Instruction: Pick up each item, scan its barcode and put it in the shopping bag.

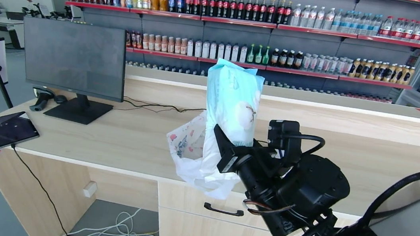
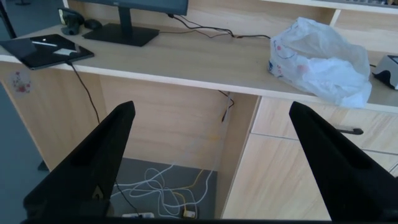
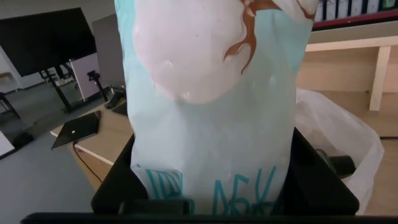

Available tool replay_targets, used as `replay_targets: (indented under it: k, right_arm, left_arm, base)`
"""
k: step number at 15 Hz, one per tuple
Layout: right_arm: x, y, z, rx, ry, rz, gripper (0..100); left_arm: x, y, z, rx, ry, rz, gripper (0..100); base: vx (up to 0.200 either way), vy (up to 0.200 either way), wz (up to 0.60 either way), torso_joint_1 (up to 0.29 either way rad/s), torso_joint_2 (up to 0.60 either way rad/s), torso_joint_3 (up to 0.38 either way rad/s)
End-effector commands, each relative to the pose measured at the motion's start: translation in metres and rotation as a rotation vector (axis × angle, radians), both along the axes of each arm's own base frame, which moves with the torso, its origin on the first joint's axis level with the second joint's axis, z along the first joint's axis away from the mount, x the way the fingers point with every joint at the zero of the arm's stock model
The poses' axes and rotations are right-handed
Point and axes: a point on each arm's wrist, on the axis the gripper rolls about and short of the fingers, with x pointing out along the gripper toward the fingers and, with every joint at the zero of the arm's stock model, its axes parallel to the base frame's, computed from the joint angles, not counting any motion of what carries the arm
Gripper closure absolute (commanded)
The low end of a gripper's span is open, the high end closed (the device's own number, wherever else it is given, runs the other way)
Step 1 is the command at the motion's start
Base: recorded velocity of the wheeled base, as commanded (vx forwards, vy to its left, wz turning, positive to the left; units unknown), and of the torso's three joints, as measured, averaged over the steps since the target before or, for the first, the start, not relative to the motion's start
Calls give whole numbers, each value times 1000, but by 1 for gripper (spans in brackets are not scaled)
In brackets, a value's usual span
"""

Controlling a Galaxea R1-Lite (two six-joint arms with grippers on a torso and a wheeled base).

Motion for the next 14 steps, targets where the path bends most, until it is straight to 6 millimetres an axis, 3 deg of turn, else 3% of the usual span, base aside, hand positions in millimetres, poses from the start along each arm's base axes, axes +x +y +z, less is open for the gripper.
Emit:
replay_targets:
  k: [1,7,13,14]
  right_arm:
    - [0,0,0,0,1,0,100]
    - [-3,3,-5,-11,10,27,100]
    - [-1,5,-11,-23,21,27,100]
    - [0,6,-14,-29,25,25,100]
  left_arm:
    - [0,0,0,0,0,0,0]
    - [0,0,0,-2,0,0,0]
    - [0,0,0,-2,0,0,0]
    - [0,0,0,-2,0,0,0]
  base:
    - [0,0,0,0,0,0]
    - [0,0,0,0,0,0]
    - [0,0,600,2,2,2]
    - [0,0,0,0,0,0]
